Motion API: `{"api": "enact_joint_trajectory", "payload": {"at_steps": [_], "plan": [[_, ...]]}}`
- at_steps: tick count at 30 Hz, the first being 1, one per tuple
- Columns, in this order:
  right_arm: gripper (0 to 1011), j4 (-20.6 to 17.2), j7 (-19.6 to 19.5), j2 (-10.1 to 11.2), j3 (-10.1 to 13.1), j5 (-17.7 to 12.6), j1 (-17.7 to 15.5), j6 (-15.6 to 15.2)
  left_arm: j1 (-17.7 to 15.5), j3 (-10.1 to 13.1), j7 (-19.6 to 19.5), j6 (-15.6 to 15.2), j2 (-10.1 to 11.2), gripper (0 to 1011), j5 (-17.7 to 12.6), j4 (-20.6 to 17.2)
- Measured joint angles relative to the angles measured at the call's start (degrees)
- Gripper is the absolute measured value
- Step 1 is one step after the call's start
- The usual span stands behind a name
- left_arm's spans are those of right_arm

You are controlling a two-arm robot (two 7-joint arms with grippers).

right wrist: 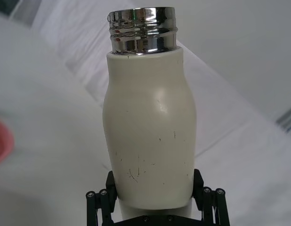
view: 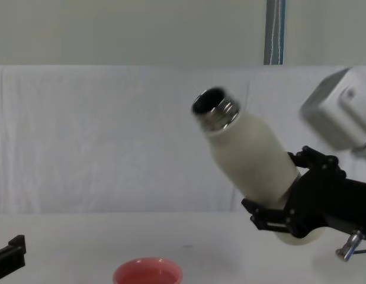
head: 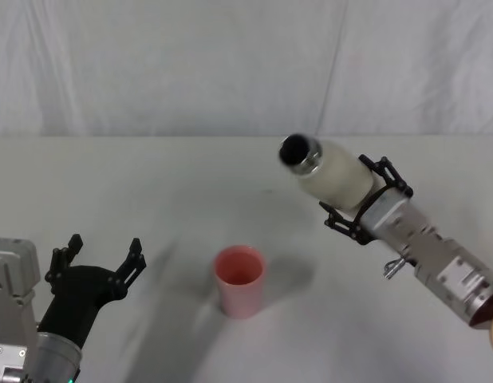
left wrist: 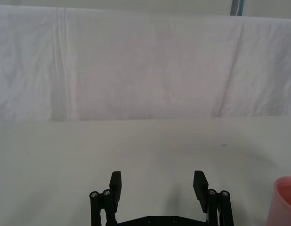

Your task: Grasp the thermos with one hand and pour water into the cup lid.

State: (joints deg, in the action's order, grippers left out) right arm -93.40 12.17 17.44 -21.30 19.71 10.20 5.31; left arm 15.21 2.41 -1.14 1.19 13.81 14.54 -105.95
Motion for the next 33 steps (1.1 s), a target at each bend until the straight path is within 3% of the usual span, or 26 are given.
{"api": "enact_joint_trajectory", "payload": {"at_steps": [1,2,3,6,10,12,21,27,33], "plan": [[957,-0.22,1.24,-0.56,1.24,-3.24,-0.41,-0.45,0.0,0.0,0.0,0.0,0.0,1001,0.01,0.0],[957,-0.22,1.24,-0.56,1.24,-3.24,-0.41,-0.45,0.0,0.0,0.0,0.0,0.0,1001,0.0,0.0],[957,-0.43,2.5,-1.05,2.31,-6.52,-0.75,-0.94,0.0,0.01,0.0,0.0,0.0,1001,0.0,0.0],[957,-0.63,4.49,-1.94,4.37,-12.4,-1.43,-1.96,0.0,0.01,0.0,0.0,0.0,1001,0.0,0.0],[957,-0.83,5.8,-2.64,5.98,-17.48,-2.08,-3.0,0.0,0.0,-0.01,0.0,0.0,1001,0.0,0.0],[957,-0.86,6.59,-3.19,7.23,-21.64,-2.59,-3.97,0.0,0.0,0.0,0.0,0.0,1001,0.0,0.0],[957,-0.95,6.81,-4.03,9.15,-29.71,-4.17,-7.35,0.0,0.0,0.0,0.0,0.0,1001,0.0,0.0],[957,-0.68,5.14,-4.41,9.52,-32.73,-5.22,-9.56,0.0,0.0,0.0,0.0,0.0,1001,0.0,0.0],[957,0.38,3.68,-4.52,9.21,-33.77,-5.41,-10.36,0.0,0.01,0.0,0.0,0.0,1001,0.0,0.0]]}}
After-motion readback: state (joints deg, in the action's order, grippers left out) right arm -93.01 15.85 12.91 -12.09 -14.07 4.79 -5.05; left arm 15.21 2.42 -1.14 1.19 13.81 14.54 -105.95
